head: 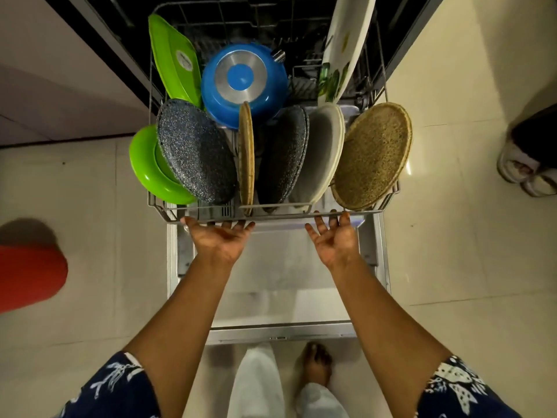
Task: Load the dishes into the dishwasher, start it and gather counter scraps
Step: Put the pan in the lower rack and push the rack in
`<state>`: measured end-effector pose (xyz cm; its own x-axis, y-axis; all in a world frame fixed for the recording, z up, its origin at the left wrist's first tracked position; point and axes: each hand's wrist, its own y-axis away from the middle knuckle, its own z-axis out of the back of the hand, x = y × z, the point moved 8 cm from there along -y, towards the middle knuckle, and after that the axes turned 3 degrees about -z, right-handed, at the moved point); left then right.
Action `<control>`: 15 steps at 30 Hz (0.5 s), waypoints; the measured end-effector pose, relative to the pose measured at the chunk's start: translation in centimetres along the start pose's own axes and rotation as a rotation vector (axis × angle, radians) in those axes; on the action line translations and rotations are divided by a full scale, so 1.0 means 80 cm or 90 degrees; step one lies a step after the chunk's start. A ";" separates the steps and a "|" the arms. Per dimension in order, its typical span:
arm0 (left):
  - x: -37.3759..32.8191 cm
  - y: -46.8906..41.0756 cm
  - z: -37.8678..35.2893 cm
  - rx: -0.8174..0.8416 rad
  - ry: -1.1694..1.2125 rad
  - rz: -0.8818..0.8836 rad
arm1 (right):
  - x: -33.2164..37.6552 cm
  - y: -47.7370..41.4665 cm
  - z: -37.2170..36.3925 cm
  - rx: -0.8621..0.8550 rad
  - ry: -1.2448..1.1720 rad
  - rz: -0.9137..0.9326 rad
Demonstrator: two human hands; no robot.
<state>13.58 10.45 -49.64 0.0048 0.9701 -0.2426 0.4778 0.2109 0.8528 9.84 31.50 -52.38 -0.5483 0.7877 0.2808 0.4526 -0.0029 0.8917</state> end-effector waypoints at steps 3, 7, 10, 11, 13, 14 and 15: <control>-0.011 -0.023 -0.027 0.020 -0.031 -0.010 | 0.013 -0.015 -0.030 0.008 0.023 0.005; -0.025 -0.051 -0.062 0.031 -0.078 -0.019 | 0.035 -0.034 -0.074 0.020 0.073 0.026; -0.039 -0.067 -0.093 0.056 -0.094 -0.005 | 0.054 -0.053 -0.107 0.012 0.110 0.046; -0.044 -0.072 -0.104 0.067 -0.104 -0.002 | 0.061 -0.059 -0.120 0.013 0.131 0.053; -0.052 -0.083 -0.125 0.083 -0.120 -0.003 | 0.073 -0.074 -0.145 0.019 0.164 0.063; -0.056 -0.088 -0.134 0.088 -0.126 -0.007 | 0.079 -0.080 -0.156 0.025 0.178 0.071; -0.060 -0.095 -0.146 0.095 -0.130 -0.012 | 0.084 -0.088 -0.168 0.035 0.187 0.078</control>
<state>-0.30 5.59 -49.58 0.1657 0.9186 -0.3588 0.6032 0.1935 0.7738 -6.44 28.51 -51.99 -0.6634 0.5719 0.4825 0.5611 -0.0465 0.8265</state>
